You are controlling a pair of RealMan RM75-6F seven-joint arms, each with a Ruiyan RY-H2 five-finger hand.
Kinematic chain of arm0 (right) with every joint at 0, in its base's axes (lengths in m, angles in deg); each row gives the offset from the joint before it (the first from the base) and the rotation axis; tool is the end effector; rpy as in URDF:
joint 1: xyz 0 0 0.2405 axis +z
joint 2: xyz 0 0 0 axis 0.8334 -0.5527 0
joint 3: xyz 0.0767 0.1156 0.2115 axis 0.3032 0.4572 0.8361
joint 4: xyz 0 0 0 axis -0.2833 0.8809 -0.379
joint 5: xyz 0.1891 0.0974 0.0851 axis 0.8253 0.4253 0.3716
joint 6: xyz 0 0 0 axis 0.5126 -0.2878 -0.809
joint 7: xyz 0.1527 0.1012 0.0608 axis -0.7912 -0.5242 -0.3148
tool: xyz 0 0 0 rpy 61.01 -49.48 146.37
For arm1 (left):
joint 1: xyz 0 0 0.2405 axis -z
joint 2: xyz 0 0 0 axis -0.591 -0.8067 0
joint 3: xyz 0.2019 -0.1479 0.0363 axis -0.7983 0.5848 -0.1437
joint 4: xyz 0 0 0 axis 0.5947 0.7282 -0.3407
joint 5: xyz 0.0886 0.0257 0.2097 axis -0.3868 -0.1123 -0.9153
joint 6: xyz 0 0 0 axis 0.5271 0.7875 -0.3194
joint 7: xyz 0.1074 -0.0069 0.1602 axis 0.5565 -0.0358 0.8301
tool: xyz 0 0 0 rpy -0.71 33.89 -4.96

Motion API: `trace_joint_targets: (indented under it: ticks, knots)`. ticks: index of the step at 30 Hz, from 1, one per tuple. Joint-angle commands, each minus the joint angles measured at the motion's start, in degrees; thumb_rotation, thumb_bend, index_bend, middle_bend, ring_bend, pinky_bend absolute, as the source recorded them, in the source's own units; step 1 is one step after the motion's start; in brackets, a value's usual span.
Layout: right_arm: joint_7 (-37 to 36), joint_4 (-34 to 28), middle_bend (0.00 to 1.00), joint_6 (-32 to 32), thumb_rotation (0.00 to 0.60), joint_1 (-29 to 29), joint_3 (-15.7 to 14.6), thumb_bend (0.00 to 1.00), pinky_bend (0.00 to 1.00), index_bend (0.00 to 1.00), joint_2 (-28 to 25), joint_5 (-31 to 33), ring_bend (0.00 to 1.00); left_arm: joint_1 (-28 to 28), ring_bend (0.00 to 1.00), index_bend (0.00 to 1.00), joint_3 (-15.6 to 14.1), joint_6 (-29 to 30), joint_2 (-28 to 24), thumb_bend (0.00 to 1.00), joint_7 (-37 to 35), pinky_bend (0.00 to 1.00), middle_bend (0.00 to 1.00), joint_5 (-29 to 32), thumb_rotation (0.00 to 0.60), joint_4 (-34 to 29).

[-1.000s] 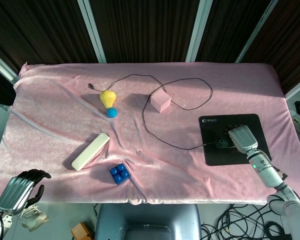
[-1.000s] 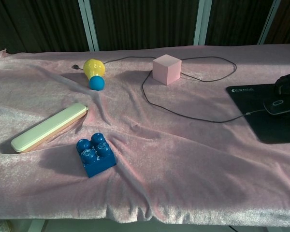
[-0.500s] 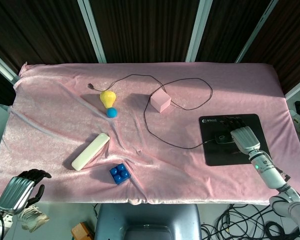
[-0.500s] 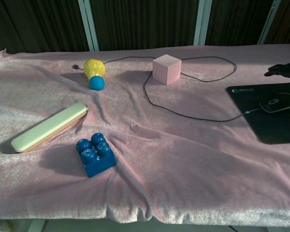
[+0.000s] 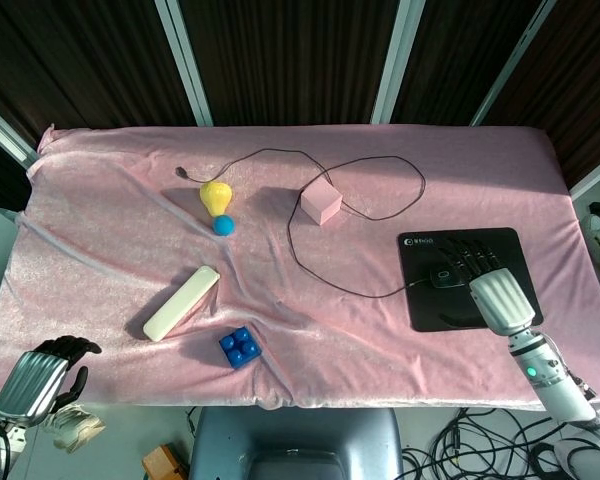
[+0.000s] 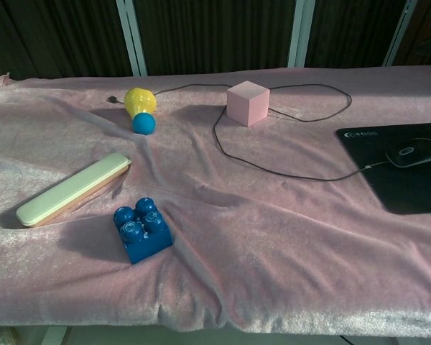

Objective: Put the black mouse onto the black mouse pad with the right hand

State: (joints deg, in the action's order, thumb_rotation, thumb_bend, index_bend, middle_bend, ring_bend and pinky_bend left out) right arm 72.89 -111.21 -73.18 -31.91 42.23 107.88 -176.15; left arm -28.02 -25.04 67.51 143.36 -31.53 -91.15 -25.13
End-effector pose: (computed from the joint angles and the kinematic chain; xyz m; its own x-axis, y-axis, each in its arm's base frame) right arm -0.2807 -0.3300 0.0855 0.4365 -0.0203 0.8995 -0.8376 -0.3741 0.3981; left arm -0.2934 0.2110 0.1047 0.4938 0.1600 0.8547 0.8591 -0.2419 -0.4510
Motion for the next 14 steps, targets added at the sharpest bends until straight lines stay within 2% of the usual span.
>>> trace_joint_targets:
  ticks: [1, 4, 8, 14]
  knots:
    - [15.52, -12.96, 0.01, -7.13, 0.6, -7.48, -0.3, 0.19, 0.12, 0.0, -5.33, 2.68, 0.02, -0.12, 0.32, 0.38, 0.16, 0.16, 0.18, 0.58, 0.48, 0.44, 0.39, 0.23, 0.6, -0.03]
    - [25.42, -19.96, 0.01, -12.47, 0.6, -14.46, -1.91, 0.19, 0.12, 0.0, -4.85, 6.33, 0.02, -0.3, 0.32, 0.38, 0.45, 0.33, 0.73, 0.58, 1.71, 0.44, 0.39, 0.67, 0.6, -0.06]
    - [27.11, -20.37, 0.01, -13.28, 0.6, -16.29, -1.59, 0.19, 0.12, 0.0, -4.48, 6.84, 0.02, -0.38, 0.31, 0.37, 0.77, 0.34, 1.28, 0.58, 2.76, 0.44, 0.36, 1.19, 0.6, -0.08]
    - [25.65, -20.48, 0.01, -13.49, 0.6, -17.24, -0.22, 0.19, 0.12, 0.0, -4.95, 6.38, 0.02, -0.4, 0.29, 0.36, 1.07, 0.41, 1.68, 0.58, 3.37, 0.44, 0.33, 1.51, 0.6, -0.12]
